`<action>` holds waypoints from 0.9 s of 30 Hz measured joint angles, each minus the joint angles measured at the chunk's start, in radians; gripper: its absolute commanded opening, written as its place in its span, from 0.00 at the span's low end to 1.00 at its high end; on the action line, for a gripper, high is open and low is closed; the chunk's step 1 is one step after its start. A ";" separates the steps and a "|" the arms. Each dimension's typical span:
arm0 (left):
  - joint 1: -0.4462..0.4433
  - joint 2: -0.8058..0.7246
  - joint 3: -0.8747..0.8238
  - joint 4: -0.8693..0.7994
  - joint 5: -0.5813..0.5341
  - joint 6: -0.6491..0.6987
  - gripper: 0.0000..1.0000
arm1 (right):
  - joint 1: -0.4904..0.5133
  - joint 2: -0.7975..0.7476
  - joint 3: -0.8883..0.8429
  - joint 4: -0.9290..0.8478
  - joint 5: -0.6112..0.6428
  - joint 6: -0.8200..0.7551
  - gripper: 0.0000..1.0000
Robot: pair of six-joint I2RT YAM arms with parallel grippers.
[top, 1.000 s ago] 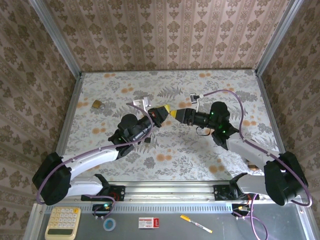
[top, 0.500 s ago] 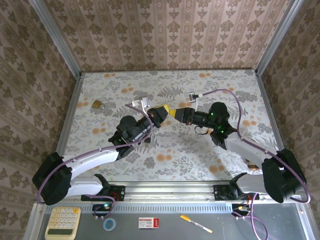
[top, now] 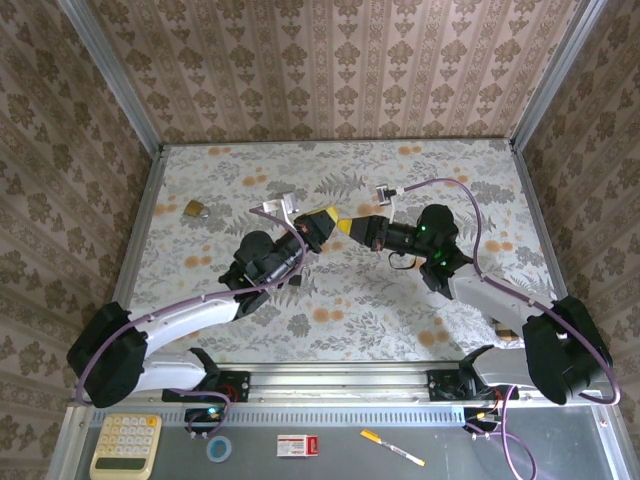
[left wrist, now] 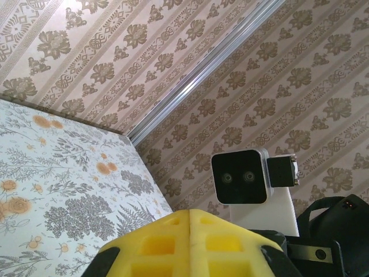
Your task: Unlock with the key
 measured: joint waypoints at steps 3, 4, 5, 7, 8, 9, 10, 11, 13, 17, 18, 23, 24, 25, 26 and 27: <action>-0.001 0.002 -0.010 0.010 -0.005 0.001 0.43 | 0.001 -0.002 0.001 -0.003 -0.004 -0.003 0.00; -0.001 0.004 -0.014 0.013 -0.007 -0.003 0.58 | 0.003 -0.005 0.005 -0.018 -0.004 -0.008 0.00; -0.001 0.005 -0.019 0.013 -0.008 -0.004 0.68 | 0.004 -0.008 0.008 -0.039 -0.004 -0.018 0.00; 0.004 -0.005 -0.029 -0.019 -0.012 -0.008 0.81 | 0.006 -0.026 0.020 -0.108 -0.004 -0.053 0.00; 0.011 -0.018 -0.031 -0.048 -0.017 -0.010 0.85 | 0.006 -0.037 0.025 -0.143 -0.004 -0.071 0.00; 0.024 -0.046 -0.032 -0.100 -0.026 -0.010 0.89 | 0.006 -0.052 0.031 -0.182 -0.003 -0.092 0.00; 0.041 -0.087 -0.033 -0.164 -0.039 -0.010 0.91 | 0.006 -0.068 0.035 -0.218 -0.003 -0.114 0.00; 0.058 -0.128 -0.032 -0.220 -0.053 -0.009 0.92 | 0.006 -0.082 0.040 -0.249 -0.003 -0.134 0.00; 0.107 -0.241 -0.014 -0.387 -0.086 -0.010 0.93 | 0.006 -0.107 0.045 -0.301 -0.003 -0.167 0.00; 0.227 -0.349 0.122 -0.732 -0.114 -0.006 0.94 | 0.006 -0.122 0.047 -0.363 -0.003 -0.210 0.00; 0.258 -0.352 0.158 -0.810 -0.116 -0.003 0.94 | 0.006 -0.122 0.047 -0.372 -0.003 -0.214 0.00; 0.436 -0.325 0.238 -1.134 -0.089 0.042 0.94 | 0.006 -0.122 0.047 -0.401 -0.004 -0.232 0.00; 0.467 -0.316 0.238 -1.181 -0.084 0.054 0.94 | 0.006 -0.122 0.047 -0.404 -0.004 -0.235 0.00; 0.499 -0.305 0.238 -1.228 -0.078 0.071 0.94 | 0.006 -0.122 0.047 -0.406 -0.004 -0.237 0.00; 0.531 -0.292 0.238 -1.273 -0.074 0.089 0.94 | 0.006 -0.122 0.047 -0.409 -0.004 -0.238 0.00; 0.558 -0.280 0.240 -1.308 -0.071 0.105 0.94 | 0.006 -0.122 0.047 -0.410 -0.004 -0.238 0.00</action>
